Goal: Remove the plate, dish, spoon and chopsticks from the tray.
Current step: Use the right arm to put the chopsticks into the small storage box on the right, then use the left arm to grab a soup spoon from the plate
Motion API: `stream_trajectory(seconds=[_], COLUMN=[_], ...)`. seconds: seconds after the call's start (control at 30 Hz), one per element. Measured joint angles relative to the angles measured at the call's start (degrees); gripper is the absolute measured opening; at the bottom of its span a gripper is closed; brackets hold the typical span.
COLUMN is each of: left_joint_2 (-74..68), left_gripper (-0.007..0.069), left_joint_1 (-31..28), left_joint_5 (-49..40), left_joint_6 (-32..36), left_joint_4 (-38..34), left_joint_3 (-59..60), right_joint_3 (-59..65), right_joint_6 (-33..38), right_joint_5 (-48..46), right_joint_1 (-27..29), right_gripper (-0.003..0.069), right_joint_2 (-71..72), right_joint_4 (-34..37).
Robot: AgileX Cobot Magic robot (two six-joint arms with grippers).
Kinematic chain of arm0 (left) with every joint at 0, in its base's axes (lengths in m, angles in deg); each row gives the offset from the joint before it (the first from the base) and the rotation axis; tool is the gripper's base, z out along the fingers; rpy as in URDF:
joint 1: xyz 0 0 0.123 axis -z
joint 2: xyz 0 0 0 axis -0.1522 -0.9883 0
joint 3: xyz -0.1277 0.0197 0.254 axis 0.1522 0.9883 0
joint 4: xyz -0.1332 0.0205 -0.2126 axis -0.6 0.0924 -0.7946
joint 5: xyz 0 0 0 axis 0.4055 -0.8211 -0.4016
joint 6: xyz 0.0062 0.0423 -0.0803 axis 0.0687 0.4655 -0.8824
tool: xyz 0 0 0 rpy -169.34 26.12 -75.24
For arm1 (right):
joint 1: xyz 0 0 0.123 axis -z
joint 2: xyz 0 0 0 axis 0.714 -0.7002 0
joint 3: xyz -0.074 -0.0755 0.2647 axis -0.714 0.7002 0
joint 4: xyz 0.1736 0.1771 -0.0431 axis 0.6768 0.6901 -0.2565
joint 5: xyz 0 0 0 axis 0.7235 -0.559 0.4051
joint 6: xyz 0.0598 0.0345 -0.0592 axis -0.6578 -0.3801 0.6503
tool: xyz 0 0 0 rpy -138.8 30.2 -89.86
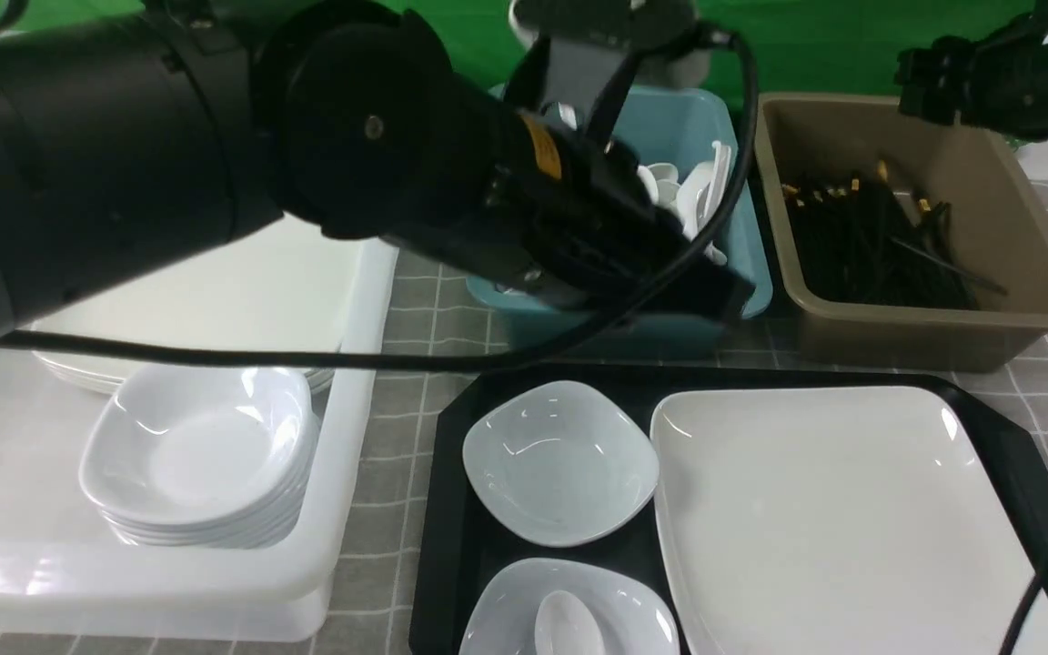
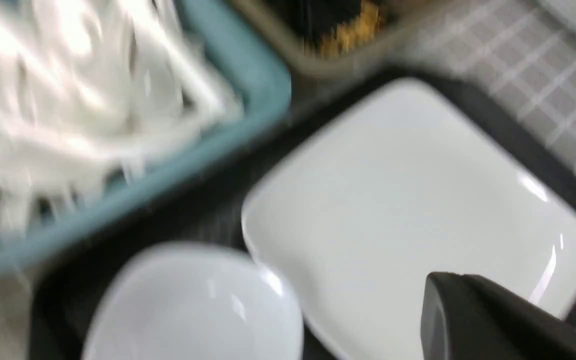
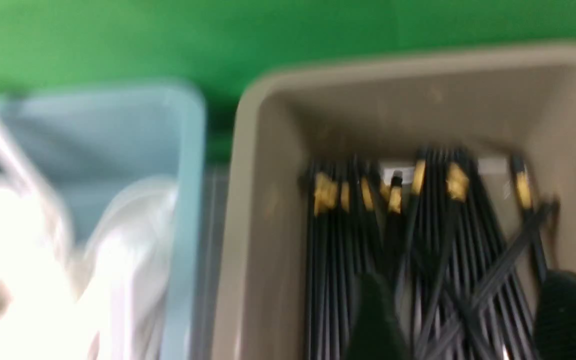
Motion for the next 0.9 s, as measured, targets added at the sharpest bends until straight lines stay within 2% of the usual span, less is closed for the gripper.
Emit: stream_trajectory(seconds=[0.07,0.13,0.17,0.2,0.27,0.4,0.5,0.63,0.77,0.8,0.83,0.9], left_joint_2=[0.0,-0.3,-0.3,-1.0,-1.7,-5.0,-8.4,-13.8,-18.2,-18.3,-19.5,-20.2], left_gripper=[0.0002,0.0002,0.0002,0.0003,0.0004,0.0037,0.0113,0.0274,0.0457,0.0463,0.0514,0.0534], left_joint_1=[-0.1,-0.1,0.0,0.4,1.0,4.3,7.8,11.1,11.5,11.5,11.5,11.5], left_joint_5=[-5.2,-13.5,-14.2,-19.2,-21.5,-23.7,-25.7,-27.4,-27.6,-27.6,-27.4,-26.9], left_joint_6=[-0.9,-1.5,-1.6,-2.0,-2.1,-3.2,-5.3,-10.6,-17.2,-17.4,-18.8,-19.7], left_joint_4=[-1.0,-2.6,-2.8,-3.7,-3.8,-3.7,-3.0,-1.3,0.3,0.4,1.5,2.2], left_joint_3=[0.0,0.0,0.0,0.0,0.0,0.0,-0.1,-0.1,-0.1,-0.1,-0.1,-0.1], right_joint_3=[-0.6,-1.1,-1.1,-1.2,-0.9,4.4,12.5,22.8,28.0,28.0,28.2,28.2], right_joint_6=[2.1,5.5,5.7,7.2,8.3,9.7,9.8,9.8,9.8,9.8,9.8,9.8], right_joint_5=[-6.4,-16.1,-17.0,-23.7,-28.4,-33.2,-32.0,-28.0,-24.2,-24.1,-23.4,-23.0], right_joint_1=[0.0,0.0,0.0,0.0,0.0,0.0,0.0,0.0,0.0,0.0,0.0,0.0], right_gripper=[0.0351,0.0206,0.0175,0.0087,0.0050,0.0029,0.0028,0.0027,0.0027,0.0027,0.0027,0.0029], right_joint_2=[2.7,7.9,8.4,12.8,16.5,25.4,32.4,39.5,43.5,43.6,44.0,44.2], right_joint_4=[0.0,0.2,0.2,0.4,0.4,0.4,0.4,1.4,2.3,2.3,2.6,2.7])
